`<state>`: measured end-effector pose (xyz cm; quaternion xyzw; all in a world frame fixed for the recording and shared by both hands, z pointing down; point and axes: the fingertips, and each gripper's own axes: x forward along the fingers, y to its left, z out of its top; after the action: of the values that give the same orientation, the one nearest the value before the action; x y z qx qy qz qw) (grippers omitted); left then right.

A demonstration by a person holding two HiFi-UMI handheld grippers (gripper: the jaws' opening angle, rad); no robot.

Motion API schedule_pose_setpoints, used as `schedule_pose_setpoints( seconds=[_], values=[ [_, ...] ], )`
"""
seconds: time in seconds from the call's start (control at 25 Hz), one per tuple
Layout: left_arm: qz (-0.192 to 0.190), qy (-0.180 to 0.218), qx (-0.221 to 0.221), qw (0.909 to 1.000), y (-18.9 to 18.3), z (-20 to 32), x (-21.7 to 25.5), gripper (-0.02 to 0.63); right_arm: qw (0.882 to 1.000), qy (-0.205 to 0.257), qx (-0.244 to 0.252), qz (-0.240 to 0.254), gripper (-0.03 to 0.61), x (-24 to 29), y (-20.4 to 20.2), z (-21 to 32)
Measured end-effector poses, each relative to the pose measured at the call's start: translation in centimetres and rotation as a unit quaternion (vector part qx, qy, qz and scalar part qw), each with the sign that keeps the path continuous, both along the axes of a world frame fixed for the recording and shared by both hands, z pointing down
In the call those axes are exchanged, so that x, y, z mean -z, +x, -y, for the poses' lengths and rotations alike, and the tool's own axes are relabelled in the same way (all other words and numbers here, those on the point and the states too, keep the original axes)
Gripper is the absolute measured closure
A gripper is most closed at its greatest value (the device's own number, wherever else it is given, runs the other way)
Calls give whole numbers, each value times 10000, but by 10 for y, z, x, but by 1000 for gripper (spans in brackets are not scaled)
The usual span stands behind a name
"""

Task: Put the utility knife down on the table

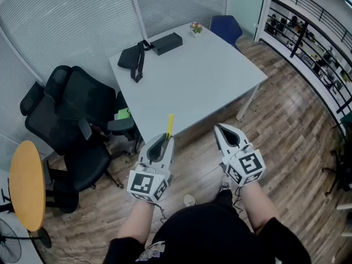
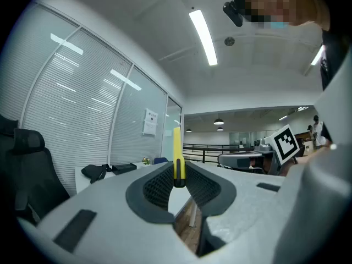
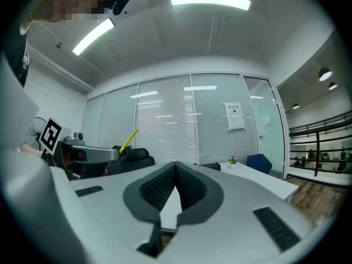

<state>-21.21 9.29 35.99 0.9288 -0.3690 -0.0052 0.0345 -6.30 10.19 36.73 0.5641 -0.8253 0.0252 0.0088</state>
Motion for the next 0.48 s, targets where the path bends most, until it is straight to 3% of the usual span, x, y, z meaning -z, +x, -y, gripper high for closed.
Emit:
schedule_pose_setpoints(
  seconds=[0.48],
  values=[
    [-30,-49,6,10000,15,-4,-2,548,9999,41,42,111,575,0,13,-4]
  ],
)
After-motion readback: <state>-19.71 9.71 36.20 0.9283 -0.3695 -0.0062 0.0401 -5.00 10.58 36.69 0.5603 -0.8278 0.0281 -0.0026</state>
